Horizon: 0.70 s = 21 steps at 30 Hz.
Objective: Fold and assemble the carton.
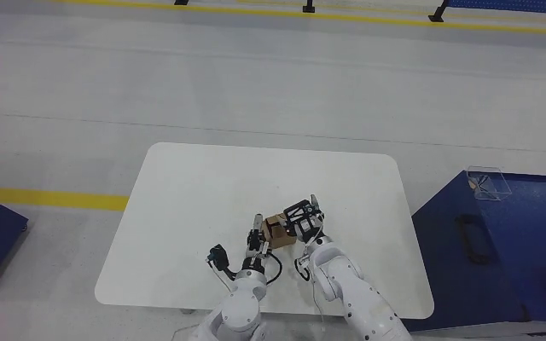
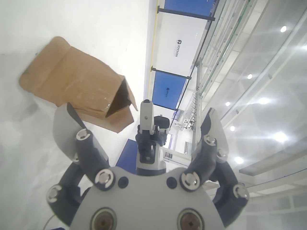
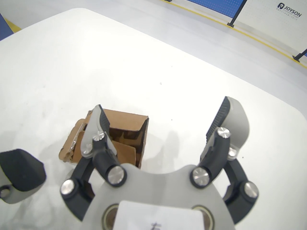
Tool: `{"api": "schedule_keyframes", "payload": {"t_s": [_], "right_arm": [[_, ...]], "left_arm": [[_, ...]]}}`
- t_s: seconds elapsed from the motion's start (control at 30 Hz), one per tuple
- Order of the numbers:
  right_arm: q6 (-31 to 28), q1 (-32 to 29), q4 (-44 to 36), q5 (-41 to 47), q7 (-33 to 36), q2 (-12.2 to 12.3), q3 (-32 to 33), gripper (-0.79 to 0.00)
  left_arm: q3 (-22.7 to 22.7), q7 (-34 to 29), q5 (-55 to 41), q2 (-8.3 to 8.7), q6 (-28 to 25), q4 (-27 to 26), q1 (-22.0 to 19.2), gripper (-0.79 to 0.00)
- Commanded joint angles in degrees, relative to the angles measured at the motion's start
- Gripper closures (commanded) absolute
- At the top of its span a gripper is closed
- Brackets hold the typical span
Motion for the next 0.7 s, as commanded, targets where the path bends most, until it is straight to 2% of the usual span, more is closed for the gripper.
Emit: {"api": "schedule_keyframes", "payload": {"t_s": [0.0, 0.17, 0.27, 0.67], "right_arm": [[0.4, 0.5, 1.1, -0.1, -0.4, -0.2, -0.3, -0.785], [1.5, 1.1, 2.6, -0.6, -0.8, -0.6, -0.1, -0.785], [2.0, 1.3, 3.4, -1.5, -0.4, -0.7, 0.0, -0.785], [2.4, 2.4, 6.2, -2.9, 2.2, -1.6, -0.5, -0.785]], "left_arm": [[0.2, 0.4, -2.4, -0.65, -0.1, 2.3, -1.3, -0.785], [0.5, -0.7, -6.1, -1.86, 1.2, 5.1, -2.6, -0.785], [-0.2, -0.2, -7.4, -2.44, 0.2, 6.2, -3.4, -0.785], [-2.6, 1.3, -8.2, -3.77, -1.5, 8.6, -3.5, -0.785]]}}
